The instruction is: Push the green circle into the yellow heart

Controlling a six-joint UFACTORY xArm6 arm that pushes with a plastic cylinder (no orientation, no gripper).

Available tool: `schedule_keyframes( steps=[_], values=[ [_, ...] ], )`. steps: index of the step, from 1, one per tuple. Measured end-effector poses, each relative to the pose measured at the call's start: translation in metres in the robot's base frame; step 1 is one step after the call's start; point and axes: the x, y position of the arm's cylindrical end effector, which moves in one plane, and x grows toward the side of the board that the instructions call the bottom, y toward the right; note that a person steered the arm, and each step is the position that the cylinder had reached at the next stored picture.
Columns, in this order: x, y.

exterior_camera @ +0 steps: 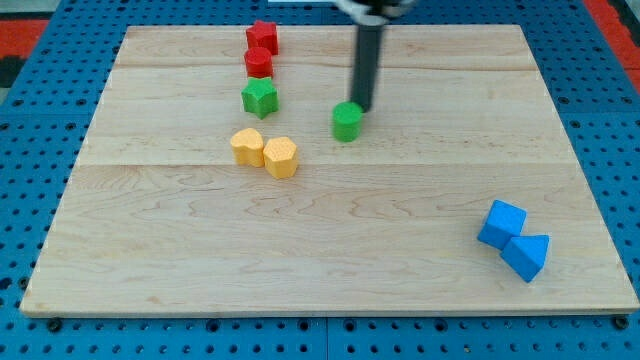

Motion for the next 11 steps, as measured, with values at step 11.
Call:
schedule_keyframes(
  steps=[11],
  values=[
    [0.026,-0.159]
  ],
)
